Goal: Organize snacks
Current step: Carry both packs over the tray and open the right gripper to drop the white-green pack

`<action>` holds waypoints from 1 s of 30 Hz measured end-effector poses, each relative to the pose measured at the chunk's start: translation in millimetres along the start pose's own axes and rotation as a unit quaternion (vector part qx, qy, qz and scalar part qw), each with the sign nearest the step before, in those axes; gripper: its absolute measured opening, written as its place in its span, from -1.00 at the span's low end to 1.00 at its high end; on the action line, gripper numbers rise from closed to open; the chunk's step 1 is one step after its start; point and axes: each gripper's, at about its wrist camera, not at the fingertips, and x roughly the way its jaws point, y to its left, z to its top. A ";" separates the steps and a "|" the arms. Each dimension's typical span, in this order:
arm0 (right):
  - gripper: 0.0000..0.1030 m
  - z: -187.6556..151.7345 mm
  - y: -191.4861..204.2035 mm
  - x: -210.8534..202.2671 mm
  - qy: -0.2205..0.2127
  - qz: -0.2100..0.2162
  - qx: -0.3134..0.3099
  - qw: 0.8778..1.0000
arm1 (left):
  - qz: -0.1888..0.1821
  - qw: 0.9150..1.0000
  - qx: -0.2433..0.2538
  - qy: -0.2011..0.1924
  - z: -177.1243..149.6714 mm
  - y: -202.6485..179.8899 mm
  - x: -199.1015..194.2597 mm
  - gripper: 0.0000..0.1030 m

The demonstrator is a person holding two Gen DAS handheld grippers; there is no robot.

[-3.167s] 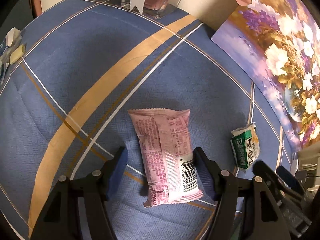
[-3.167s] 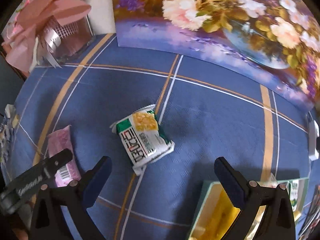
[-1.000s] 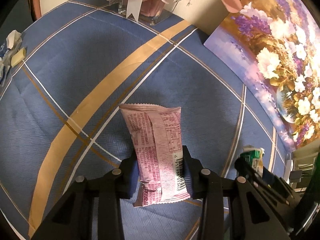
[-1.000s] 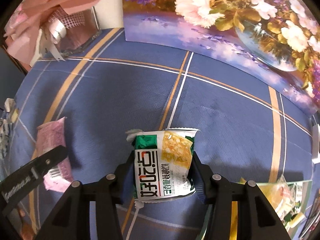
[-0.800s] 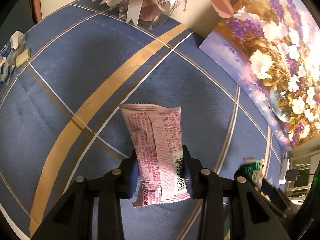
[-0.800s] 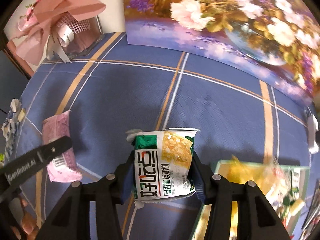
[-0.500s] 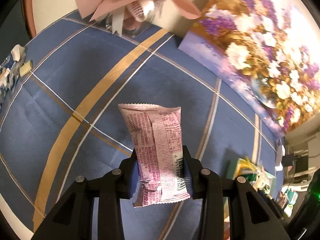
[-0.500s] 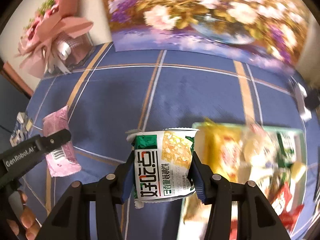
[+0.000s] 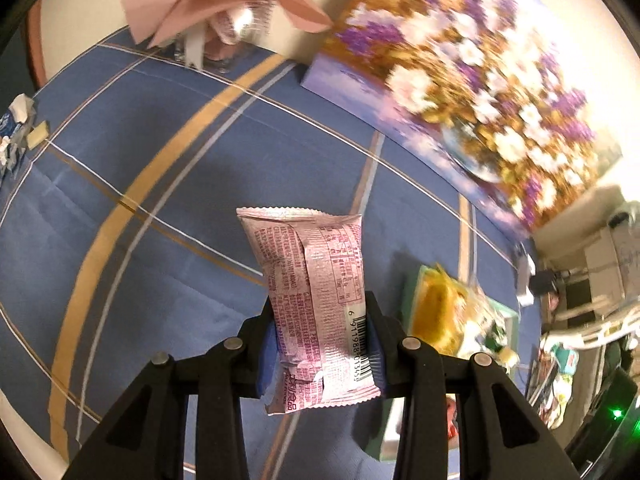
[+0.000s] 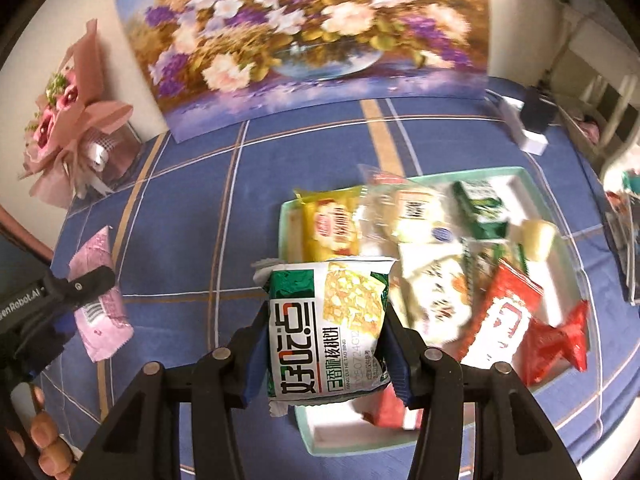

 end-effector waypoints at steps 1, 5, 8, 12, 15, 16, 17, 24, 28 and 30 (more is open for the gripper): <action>0.03 -2.9 -4.8 -2.7 -0.001 0.001 0.007 1.000 | -0.001 1.000 0.010 0.001 -4.5 -7.8 -0.9 -0.23; 0.03 -12.5 -32.2 -7.9 0.004 -0.002 0.040 0.999 | -0.010 0.999 0.051 0.010 -20.5 -37.3 -1.8 -0.23; 0.03 -18.1 -54.7 -9.9 0.009 -0.017 0.063 0.998 | -0.016 0.996 0.085 0.025 -34.9 -62.5 1.9 -0.23; 0.03 -21.4 -81.8 -13.5 0.009 -0.031 0.083 0.996 | -0.015 0.990 0.132 0.044 -58.6 -96.0 10.5 -0.23; 0.04 -23.0 -98.4 -16.6 0.010 -0.044 0.090 0.995 | -0.018 0.986 0.155 0.058 -72.9 -115.1 18.3 -0.23; 0.04 -23.0 -104.1 -16.7 0.010 -0.048 0.092 0.995 | -0.017 0.985 0.158 0.062 -75.3 -119.4 21.2 -0.23; 0.04 -22.6 -108.6 -16.5 0.011 -0.052 0.095 0.994 | -0.015 0.985 0.161 0.065 -78.4 -123.3 23.7 -0.23; 0.04 -23.3 -138.5 -4.0 0.033 -0.054 0.114 0.991 | 0.011 0.980 0.177 0.089 -91.7 -139.8 47.1 -0.23; 0.04 -24.0 -137.5 7.3 0.054 -0.048 0.114 0.991 | 0.030 0.976 0.196 0.092 -98.5 -147.8 54.6 -0.23; 0.04 -23.6 -135.9 9.9 0.058 -0.044 0.112 0.991 | 0.035 0.975 0.200 0.092 -99.0 -149.0 57.2 -0.23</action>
